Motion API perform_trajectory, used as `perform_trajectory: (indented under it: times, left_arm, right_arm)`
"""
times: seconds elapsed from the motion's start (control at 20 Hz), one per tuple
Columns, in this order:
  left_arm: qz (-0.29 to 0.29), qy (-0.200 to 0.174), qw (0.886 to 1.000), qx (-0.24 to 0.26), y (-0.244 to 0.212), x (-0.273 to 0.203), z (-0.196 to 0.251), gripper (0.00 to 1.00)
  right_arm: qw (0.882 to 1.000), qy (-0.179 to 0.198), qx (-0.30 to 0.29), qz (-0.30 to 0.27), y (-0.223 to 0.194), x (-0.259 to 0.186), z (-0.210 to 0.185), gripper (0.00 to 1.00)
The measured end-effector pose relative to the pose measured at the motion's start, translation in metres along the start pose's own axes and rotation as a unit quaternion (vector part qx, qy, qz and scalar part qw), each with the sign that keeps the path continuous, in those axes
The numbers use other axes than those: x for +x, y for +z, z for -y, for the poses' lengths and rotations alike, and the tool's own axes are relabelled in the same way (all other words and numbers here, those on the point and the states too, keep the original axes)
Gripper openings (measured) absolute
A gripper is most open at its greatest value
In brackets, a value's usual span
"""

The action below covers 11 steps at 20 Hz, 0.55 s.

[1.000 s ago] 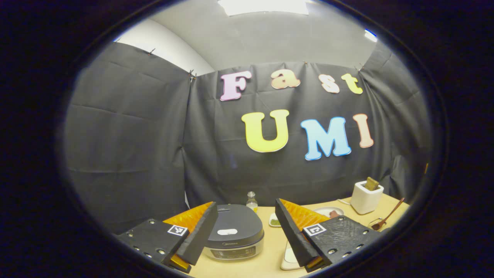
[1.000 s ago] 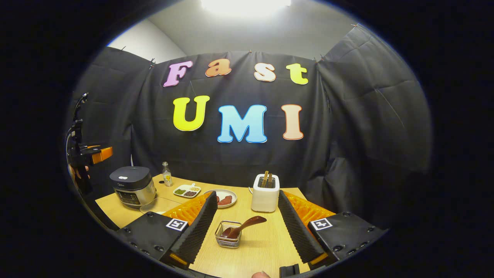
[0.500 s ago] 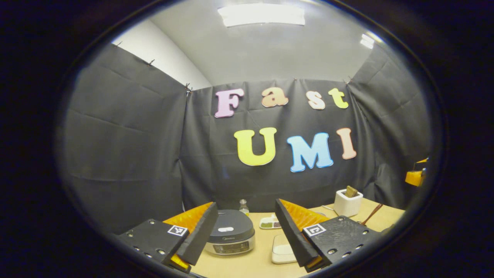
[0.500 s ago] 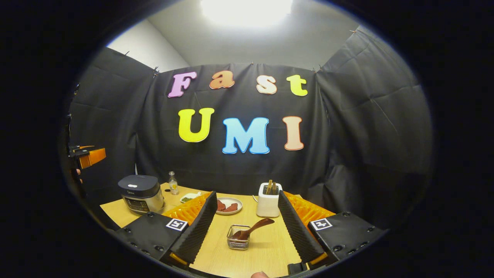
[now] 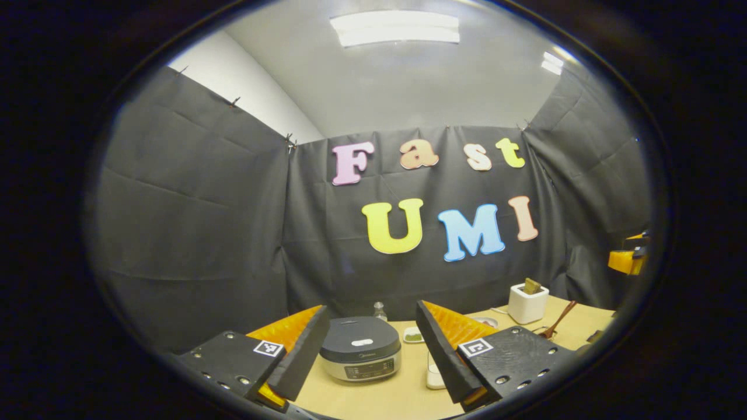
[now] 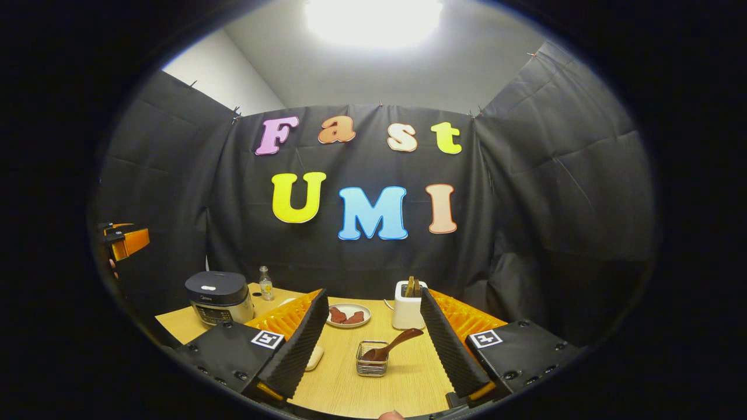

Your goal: Close the left gripper, press the button to open the rice cooker; take a wooden spoon from the chopstick holder with the right hand, scoop a spoonful of rice and pour it into the rice cooker, then put the wooden spoon back into the chopstick holder.

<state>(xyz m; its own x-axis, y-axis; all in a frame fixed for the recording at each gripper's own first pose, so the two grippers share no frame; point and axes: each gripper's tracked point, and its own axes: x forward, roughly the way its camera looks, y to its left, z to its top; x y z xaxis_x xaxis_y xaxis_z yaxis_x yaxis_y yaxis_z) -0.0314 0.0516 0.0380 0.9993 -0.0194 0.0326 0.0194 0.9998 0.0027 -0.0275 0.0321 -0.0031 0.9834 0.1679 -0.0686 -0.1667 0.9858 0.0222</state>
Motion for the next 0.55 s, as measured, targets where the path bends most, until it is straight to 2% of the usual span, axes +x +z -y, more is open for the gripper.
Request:
perform_trajectory:
  times: [0.55]
  left_arm:
    - [0.0,-0.012,1.0,-0.007,0.004,-0.01,0.004,0.9]
  right_arm:
    - [1.0,-0.014,-0.006,0.004,0.003,-0.018,0.003,0.99]
